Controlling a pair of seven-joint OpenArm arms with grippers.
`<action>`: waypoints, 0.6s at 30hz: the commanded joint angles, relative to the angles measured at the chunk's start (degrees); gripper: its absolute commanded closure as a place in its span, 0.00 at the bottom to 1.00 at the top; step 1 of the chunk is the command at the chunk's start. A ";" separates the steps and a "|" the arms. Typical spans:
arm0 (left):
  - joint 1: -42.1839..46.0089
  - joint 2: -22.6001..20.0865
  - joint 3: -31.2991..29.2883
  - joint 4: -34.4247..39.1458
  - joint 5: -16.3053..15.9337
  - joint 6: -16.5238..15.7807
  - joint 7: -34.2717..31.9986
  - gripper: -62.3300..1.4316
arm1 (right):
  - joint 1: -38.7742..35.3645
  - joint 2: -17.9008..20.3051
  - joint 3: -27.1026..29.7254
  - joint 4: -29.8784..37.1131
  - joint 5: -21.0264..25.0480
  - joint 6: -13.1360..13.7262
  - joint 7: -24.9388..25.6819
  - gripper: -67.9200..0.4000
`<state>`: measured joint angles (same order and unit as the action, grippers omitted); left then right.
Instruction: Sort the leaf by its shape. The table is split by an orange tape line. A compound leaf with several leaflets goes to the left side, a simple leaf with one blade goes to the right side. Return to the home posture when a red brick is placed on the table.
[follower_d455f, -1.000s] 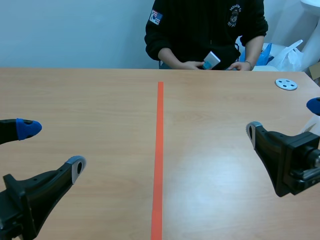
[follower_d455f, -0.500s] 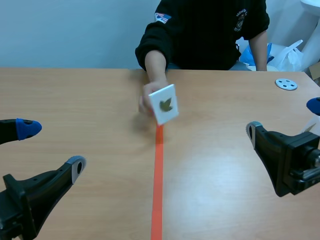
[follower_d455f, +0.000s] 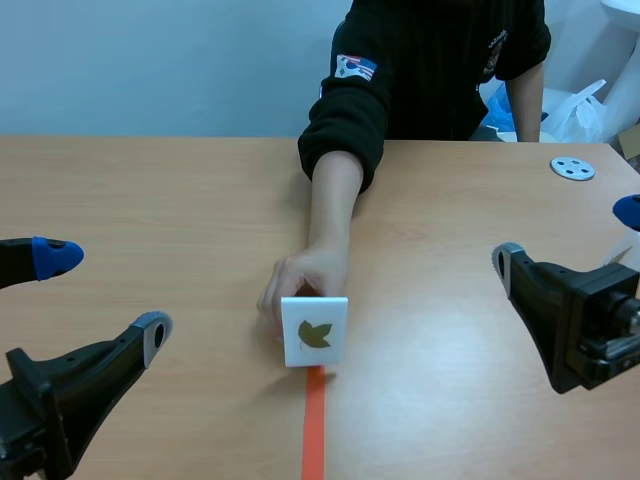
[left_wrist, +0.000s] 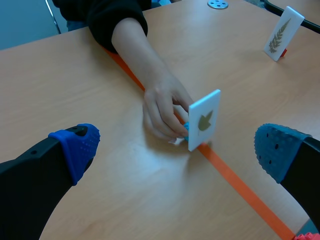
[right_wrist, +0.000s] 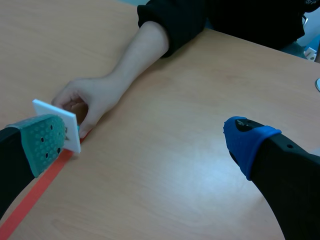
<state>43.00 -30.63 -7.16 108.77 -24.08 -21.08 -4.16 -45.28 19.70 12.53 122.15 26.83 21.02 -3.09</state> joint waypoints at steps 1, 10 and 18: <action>-0.04 0.11 0.07 1.42 -0.35 0.11 -0.76 0.00 | 0.55 0.66 0.04 0.15 0.42 0.04 0.85 0.00; -0.04 0.11 0.07 1.42 -0.35 0.11 -0.76 0.00 | 0.55 0.66 0.04 0.15 0.42 0.04 0.83 0.00; -0.02 0.11 0.07 1.42 -0.35 0.04 2.21 0.00 | 0.55 0.66 0.04 0.15 0.42 0.04 0.83 0.00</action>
<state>43.03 -30.63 -7.16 108.77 -24.05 -21.08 -1.17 -45.28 19.70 12.53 122.15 26.83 21.02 -3.09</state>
